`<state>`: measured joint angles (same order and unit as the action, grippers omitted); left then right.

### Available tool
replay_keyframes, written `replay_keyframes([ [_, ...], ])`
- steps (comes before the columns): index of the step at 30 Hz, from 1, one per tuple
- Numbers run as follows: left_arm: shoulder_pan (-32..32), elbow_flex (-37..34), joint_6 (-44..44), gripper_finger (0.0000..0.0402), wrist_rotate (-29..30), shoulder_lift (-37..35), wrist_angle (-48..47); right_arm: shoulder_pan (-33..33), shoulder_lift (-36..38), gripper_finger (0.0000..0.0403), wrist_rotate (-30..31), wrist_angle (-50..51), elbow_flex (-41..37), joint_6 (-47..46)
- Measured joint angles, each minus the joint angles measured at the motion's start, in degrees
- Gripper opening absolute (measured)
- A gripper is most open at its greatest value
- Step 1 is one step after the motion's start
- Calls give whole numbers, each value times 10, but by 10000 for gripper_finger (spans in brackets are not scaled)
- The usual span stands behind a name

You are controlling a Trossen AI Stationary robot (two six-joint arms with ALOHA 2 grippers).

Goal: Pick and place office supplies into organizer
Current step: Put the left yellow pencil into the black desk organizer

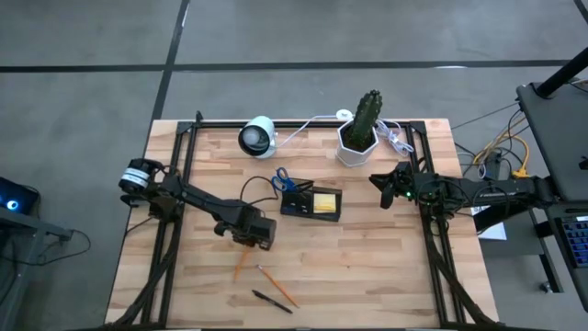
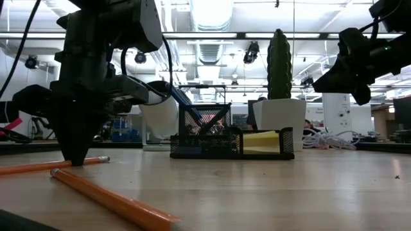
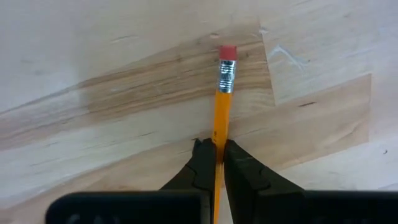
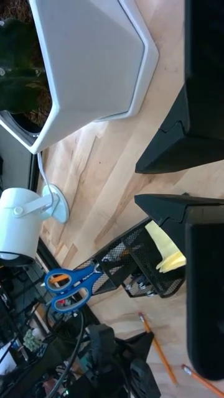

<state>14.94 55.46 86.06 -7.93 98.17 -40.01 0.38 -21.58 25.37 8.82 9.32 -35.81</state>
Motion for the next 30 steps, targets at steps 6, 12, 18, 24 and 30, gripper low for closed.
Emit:
replay_keyframes([
  [6, 1, -1, -14, 2, -11, -14, -5, 0, 0, 54, 0, 0, 0, 0],
  [12, 0, -4, -30, 2, -13, -35, -2, 0, 0, 54, 1, 0, 0, 0],
  [18, 0, -3, -54, 2, -13, -45, -1, 0, 0, 54, 1, 0, 0, 0],
  [24, 0, 7, -94, 1, -14, -57, 4, 0, 1, 54, 1, 0, 0, 0],
  [30, 0, 3, -115, 1, -21, -82, 1, 0, 1, 54, 1, 0, 0, -1],
])
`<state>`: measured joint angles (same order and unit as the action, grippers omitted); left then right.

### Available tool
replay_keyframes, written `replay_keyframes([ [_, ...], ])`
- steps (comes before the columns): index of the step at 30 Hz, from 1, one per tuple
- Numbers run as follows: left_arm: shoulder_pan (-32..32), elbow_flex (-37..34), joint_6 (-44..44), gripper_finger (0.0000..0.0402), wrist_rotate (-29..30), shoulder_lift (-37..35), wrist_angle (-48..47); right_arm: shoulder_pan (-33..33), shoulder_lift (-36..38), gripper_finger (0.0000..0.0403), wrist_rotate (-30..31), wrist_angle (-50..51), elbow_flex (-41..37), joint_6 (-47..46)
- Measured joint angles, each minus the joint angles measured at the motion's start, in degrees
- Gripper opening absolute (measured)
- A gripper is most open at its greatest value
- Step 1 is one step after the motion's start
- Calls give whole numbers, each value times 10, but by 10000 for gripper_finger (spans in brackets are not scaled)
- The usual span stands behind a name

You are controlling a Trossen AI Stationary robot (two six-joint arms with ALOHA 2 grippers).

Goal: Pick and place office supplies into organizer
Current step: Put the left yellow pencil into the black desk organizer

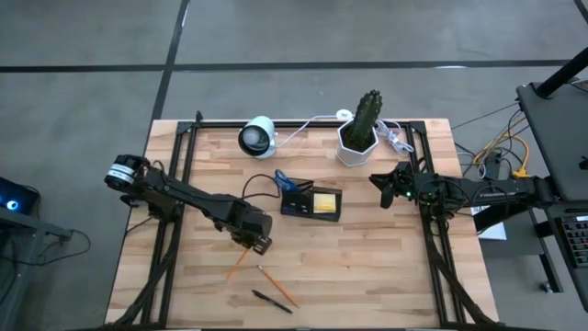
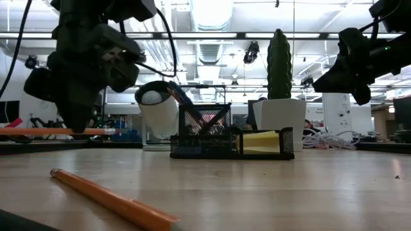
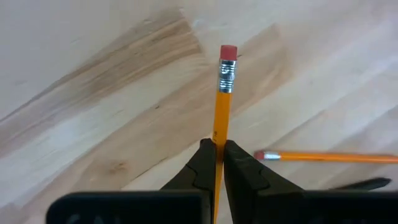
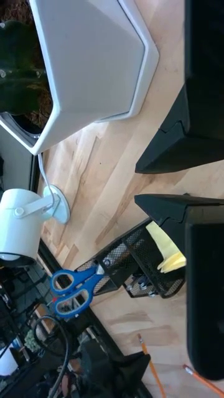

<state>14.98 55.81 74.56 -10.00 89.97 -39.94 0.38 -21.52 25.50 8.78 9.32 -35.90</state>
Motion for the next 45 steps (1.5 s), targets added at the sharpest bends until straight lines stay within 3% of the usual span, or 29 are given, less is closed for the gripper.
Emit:
replay_keyframes([
  [20, 0, -2, -11, 1, -2, -10, -21, 0, 0, 54, 0, 0, 0, -1],
  [31, 0, 9, -15, 1, -1, -73, -15, 0, 0, 54, 0, 0, 0, -1],
  [45, -34, 53, -49, 1, 78, -115, 86, 0, 0, 54, 0, 0, 0, -2],
])
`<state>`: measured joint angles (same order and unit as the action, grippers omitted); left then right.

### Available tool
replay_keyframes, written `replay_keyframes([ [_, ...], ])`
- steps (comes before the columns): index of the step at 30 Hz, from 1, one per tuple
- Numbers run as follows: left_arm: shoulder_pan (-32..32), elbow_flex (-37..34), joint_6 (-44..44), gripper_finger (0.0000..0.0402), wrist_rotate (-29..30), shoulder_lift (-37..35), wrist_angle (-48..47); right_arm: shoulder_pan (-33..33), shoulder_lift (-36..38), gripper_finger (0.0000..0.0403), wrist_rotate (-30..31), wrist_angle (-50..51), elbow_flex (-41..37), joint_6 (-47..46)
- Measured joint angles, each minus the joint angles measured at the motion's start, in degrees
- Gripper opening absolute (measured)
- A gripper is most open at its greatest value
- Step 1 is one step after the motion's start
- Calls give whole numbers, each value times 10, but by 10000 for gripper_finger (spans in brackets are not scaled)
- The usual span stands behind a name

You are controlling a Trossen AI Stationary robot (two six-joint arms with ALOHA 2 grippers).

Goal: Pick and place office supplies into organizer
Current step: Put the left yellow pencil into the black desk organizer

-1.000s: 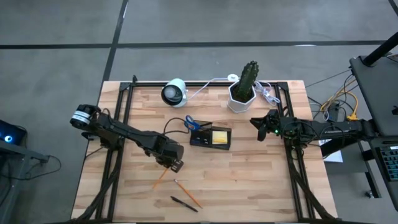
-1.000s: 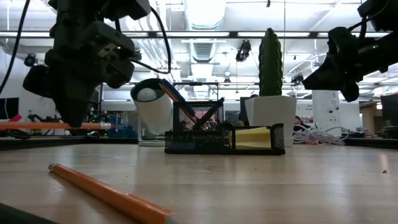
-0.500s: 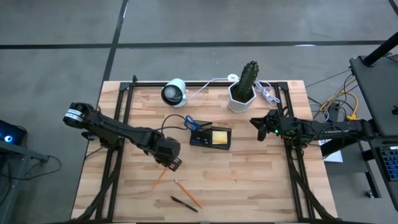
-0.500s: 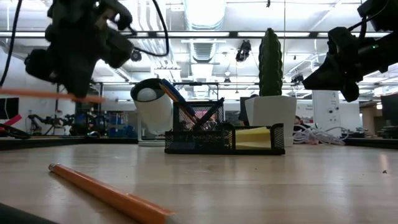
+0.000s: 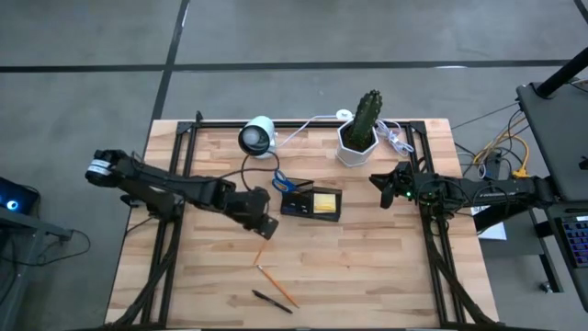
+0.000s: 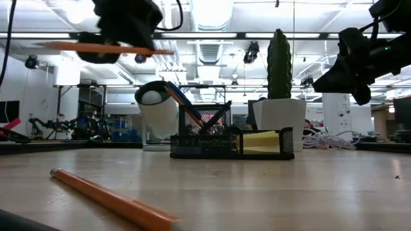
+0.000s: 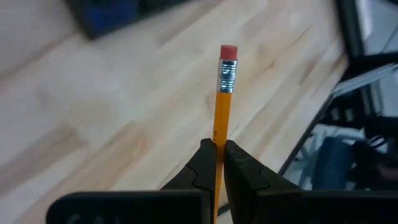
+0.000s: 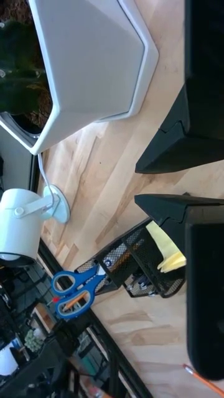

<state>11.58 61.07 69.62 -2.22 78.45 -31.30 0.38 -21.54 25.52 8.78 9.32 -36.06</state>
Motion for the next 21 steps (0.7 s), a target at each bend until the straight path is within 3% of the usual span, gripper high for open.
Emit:
replay_keyframes([
  [15, -86, 14, -118, 0, 32, 1, 167, 0, 0, 54, 0, -1, 0, 0],
  [21, -94, 35, -190, 0, 91, 1, 177, 0, 0, 54, 0, -1, 0, 0],
])
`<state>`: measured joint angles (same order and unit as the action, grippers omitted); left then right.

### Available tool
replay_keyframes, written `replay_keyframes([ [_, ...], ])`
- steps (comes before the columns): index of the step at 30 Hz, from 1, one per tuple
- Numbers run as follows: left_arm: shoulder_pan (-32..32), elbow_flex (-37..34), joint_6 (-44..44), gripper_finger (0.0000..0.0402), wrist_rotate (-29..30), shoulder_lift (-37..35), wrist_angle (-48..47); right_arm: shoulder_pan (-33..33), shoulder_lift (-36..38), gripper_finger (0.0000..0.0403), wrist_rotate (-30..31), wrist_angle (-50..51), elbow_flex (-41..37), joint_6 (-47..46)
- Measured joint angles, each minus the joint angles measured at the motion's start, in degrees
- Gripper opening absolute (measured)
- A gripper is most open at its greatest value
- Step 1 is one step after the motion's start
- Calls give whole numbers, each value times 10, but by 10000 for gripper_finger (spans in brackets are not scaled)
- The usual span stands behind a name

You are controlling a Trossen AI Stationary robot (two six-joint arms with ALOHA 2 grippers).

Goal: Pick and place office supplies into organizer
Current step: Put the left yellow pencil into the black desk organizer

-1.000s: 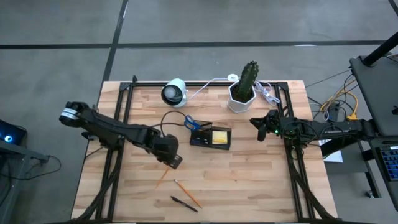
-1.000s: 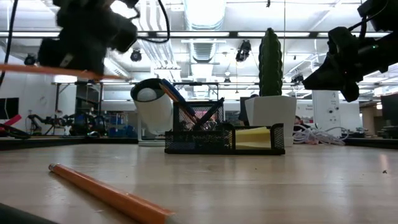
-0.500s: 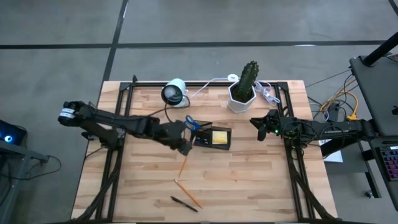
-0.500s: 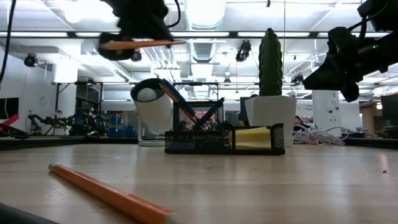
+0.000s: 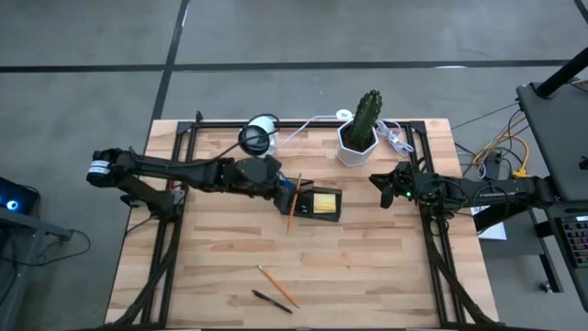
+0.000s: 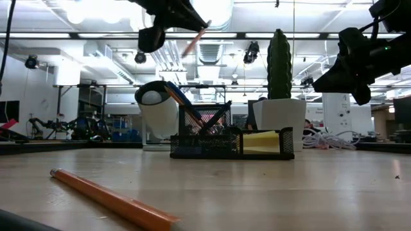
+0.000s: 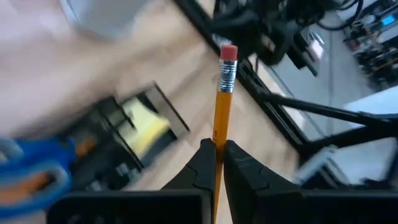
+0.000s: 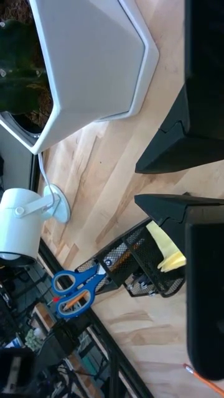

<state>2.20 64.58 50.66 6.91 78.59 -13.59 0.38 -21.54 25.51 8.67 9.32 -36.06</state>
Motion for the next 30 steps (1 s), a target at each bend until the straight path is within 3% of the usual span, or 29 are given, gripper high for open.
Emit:
replay_keyframes([
  [8, -4, 23, -122, 0, 141, 0, 10, 0, 0, 54, 0, 0, 0, 0],
  [16, -14, 19, -209, 0, 253, 10, 111, 0, 0, 54, 0, 0, 0, -4],
  [23, -15, 17, -283, 0, 283, 47, 127, 0, 0, 54, 0, 0, 0, -6],
  [30, -15, 19, -290, 0, 316, 95, 154, 0, 0, 54, 0, 0, 0, -6],
])
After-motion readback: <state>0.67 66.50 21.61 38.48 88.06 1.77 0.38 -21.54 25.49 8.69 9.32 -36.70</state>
